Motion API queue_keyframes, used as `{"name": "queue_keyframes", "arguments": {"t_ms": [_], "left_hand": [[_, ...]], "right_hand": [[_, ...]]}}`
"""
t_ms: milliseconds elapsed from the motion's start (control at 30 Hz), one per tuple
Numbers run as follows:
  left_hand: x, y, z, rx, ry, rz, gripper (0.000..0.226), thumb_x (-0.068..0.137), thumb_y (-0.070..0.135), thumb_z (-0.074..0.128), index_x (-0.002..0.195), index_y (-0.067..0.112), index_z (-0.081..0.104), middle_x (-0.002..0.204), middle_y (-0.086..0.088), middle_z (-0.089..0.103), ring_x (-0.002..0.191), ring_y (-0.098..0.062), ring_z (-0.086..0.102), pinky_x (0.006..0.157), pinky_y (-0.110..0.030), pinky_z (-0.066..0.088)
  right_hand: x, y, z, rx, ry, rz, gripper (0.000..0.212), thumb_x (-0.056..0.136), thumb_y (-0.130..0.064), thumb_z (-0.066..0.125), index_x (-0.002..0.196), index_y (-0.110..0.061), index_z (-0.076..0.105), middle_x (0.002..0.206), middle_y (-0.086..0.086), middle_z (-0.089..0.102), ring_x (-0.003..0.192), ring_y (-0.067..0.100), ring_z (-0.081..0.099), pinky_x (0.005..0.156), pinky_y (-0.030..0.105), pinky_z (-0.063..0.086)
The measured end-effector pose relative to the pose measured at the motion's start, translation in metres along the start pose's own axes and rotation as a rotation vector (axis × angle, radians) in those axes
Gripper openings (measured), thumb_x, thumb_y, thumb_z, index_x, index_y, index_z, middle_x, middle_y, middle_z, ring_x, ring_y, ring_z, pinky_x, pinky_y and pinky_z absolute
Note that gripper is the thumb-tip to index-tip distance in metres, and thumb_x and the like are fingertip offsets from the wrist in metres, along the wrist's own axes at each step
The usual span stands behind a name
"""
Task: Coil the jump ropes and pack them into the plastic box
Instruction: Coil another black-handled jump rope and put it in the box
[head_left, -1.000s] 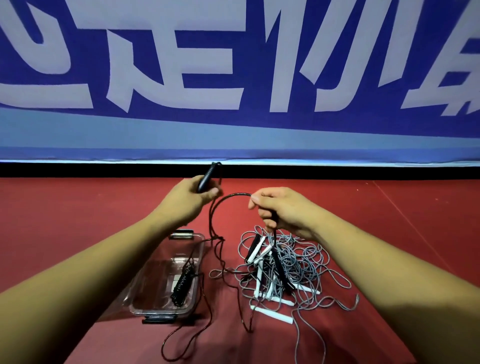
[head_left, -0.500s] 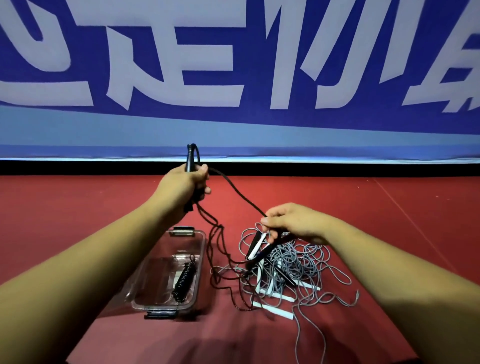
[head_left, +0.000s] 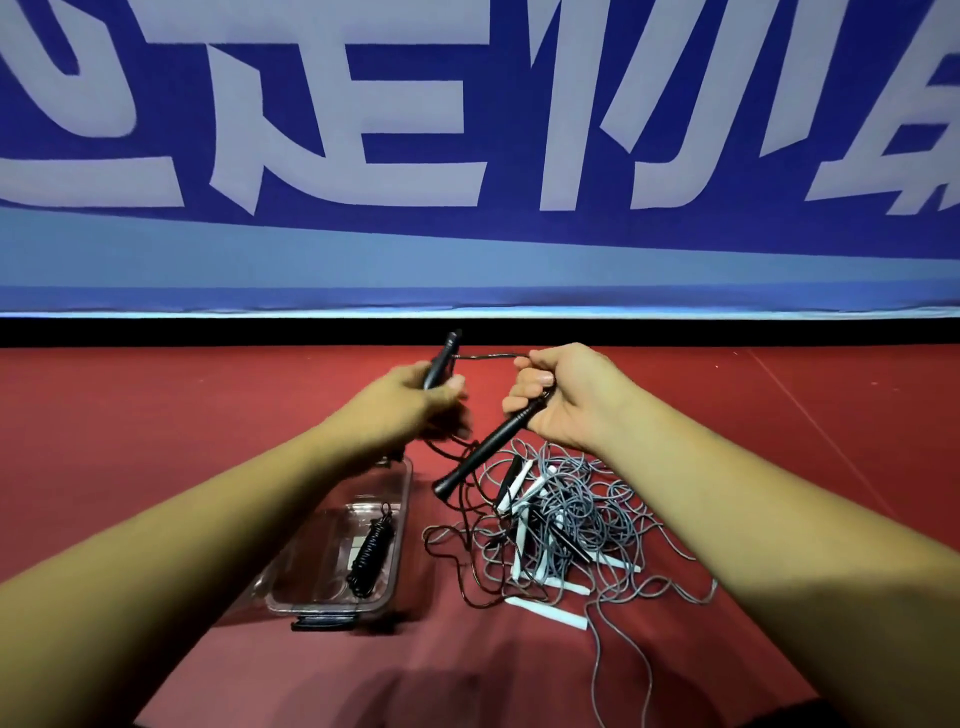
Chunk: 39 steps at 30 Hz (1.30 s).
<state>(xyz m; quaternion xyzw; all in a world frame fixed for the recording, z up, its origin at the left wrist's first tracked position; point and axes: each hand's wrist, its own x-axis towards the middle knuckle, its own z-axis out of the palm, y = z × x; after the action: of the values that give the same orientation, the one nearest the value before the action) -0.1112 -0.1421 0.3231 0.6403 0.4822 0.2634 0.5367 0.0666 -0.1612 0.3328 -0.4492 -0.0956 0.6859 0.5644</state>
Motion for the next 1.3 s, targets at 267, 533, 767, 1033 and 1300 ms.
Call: {"name": "queue_keyframes", "arguments": {"t_ms": [267,533,767,1033,1300], "left_hand": [[-0.009,0.002,0.016,-0.269,-0.483,-0.122,0.026,0.093,0.021,0.055,0.109,0.001,0.051,0.068,-0.005,0.051,0.046,-0.012,0.042,0.043,-0.02,0.033],[-0.006,0.01,-0.002,-0.193,-0.517,-0.116,0.016,0.093,0.022,0.054,0.091,0.006,0.05,0.071,-0.006,0.048,0.043,-0.009,0.035,0.043,-0.02,0.025],[-0.007,0.008,-0.009,-0.267,-0.58,-0.12,0.016,0.089,0.021,0.064,0.089,0.009,0.053,0.056,-0.001,0.03,0.035,-0.009,0.03,0.04,-0.019,0.026],[-0.007,0.017,-0.011,-0.322,-0.526,-0.115,0.031,0.094,0.029,0.052,0.066,0.018,0.044,0.053,0.002,0.031,0.033,-0.006,0.026,0.039,-0.022,0.013],[-0.006,0.016,-0.02,-0.363,-0.513,-0.162,0.018,0.09,0.021,0.054,0.099,0.005,0.053,0.058,0.0,0.036,0.036,-0.005,0.029,0.038,-0.019,0.019]], "right_hand": [[0.006,-0.003,-0.009,-0.103,0.162,-0.109,0.016,0.093,-0.003,0.035,0.082,-0.009,0.044,0.055,0.003,0.039,0.044,0.015,0.037,0.05,0.027,0.039],[0.002,-0.006,-0.029,-0.884,0.097,-0.285,0.025,0.096,-0.018,0.048,0.077,-0.008,0.062,0.06,0.012,0.055,0.049,0.022,0.053,0.061,0.032,0.047],[0.01,-0.003,-0.023,-1.136,0.061,-0.45,0.072,0.09,-0.074,0.029,0.048,-0.023,0.058,0.058,-0.004,0.052,0.062,0.017,0.05,0.084,0.035,0.05],[0.0,0.002,-0.014,-0.642,-0.332,-0.348,0.052,0.086,-0.06,0.051,0.083,-0.008,0.056,0.056,0.002,0.038,0.047,0.019,0.04,0.054,0.031,0.042],[-0.001,-0.011,-0.015,-0.787,-0.356,-0.444,0.013,0.1,-0.019,0.051,0.11,-0.014,0.058,0.048,-0.007,0.028,0.04,0.008,0.018,0.042,0.016,0.016]]}}
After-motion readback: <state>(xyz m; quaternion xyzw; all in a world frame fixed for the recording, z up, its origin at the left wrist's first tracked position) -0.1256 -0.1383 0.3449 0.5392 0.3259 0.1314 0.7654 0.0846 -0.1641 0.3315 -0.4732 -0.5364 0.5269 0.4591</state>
